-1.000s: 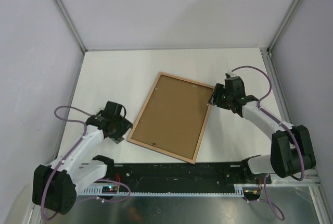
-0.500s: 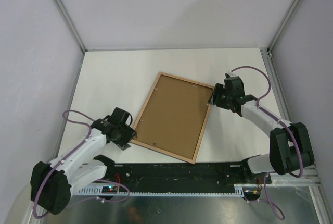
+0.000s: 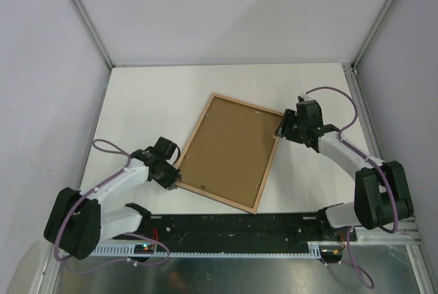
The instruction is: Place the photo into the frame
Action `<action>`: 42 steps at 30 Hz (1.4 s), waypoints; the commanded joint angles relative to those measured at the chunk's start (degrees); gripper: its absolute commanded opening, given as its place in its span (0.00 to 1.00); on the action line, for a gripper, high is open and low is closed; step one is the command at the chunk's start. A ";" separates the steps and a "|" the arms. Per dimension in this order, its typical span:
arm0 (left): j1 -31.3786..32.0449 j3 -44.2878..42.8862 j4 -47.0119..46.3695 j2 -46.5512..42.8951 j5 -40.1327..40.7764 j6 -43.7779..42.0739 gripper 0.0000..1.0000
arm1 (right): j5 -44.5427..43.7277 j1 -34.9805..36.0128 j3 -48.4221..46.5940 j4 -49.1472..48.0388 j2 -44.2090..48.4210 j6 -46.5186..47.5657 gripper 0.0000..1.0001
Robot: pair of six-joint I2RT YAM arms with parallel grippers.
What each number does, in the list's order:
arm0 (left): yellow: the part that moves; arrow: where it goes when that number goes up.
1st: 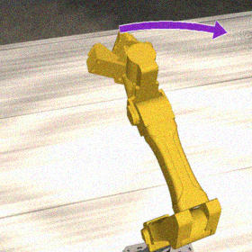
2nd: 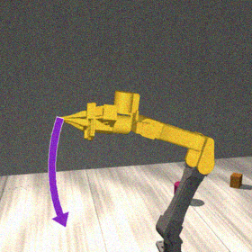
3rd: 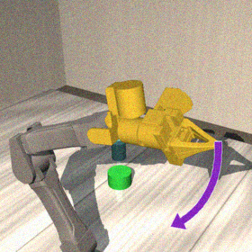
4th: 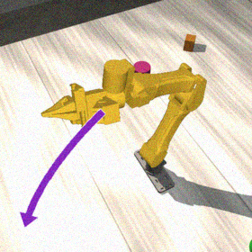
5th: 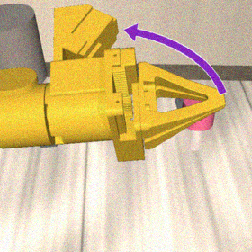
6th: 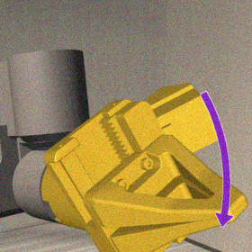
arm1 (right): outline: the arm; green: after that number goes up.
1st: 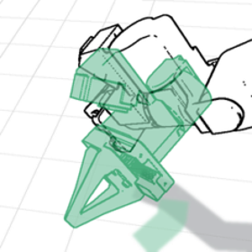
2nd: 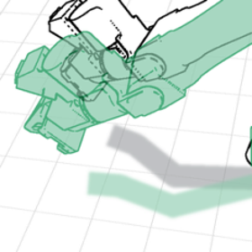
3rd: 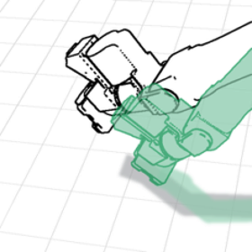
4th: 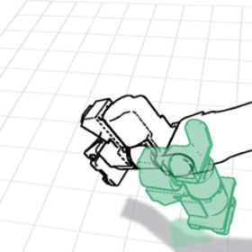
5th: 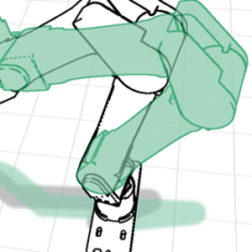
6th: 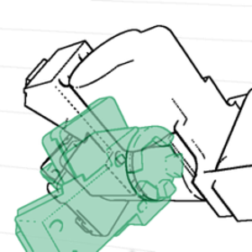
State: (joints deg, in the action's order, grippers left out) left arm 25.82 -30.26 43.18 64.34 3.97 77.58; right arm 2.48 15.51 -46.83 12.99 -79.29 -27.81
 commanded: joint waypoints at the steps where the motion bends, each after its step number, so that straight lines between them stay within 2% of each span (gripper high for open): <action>1: -2.42 -3.83 -8.03 4.89 0.59 -6.59 0.11 | -0.33 -0.78 -0.15 0.64 2.40 0.56 0.56; 2: -3.75 -4.67 -9.17 6.27 0.16 -9.96 0.05 | -0.35 -0.98 -0.17 0.90 2.65 0.79 0.56; 4: -7.78 -6.82 -12.73 9.52 -1.90 -17.43 0.01 | -0.37 -1.55 -0.17 1.38 3.13 1.17 0.56; 9: -17.77 -14.78 -22.60 18.69 -10.48 -33.92 0.00 | -0.77 -2.41 -0.18 1.98 4.11 1.76 0.56; 14: -19.58 -30.08 -24.08 30.65 -18.86 -51.52 0.00 | -0.82 -2.61 -0.17 2.17 4.05 2.18 0.56; 19: -19.81 -39.84 -22.78 40.40 -27.02 -62.57 0.00 | -1.47 -2.67 -0.19 2.35 2.94 3.24 0.58; 25: -19.79 -46.46 -19.91 48.29 -27.34 -67.26 0.00 | -3.82 -2.61 -0.19 3.47 1.54 5.14 0.61; 32: -19.59 -50.34 -19.34 50.82 -22.93 -64.52 0.00 | -4.56 -1.54 3.45 6.34 4.18 5.20 0.64; 37: -19.40 -50.07 -19.26 49.95 -18.73 -62.92 0.00 | -4.50 4.01 8.73 8.48 9.10 2.04 0.67; 42: -19.33 -48.32 -19.22 48.39 -13.32 -61.62 0.00 | -8.42 11.20 13.01 10.69 12.63 -3.22 0.67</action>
State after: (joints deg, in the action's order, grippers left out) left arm 6.59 -78.46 24.71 114.87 -15.16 13.52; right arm -2.46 22.76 -36.05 21.52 -69.82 -26.33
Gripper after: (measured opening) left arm 0.058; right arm 0.673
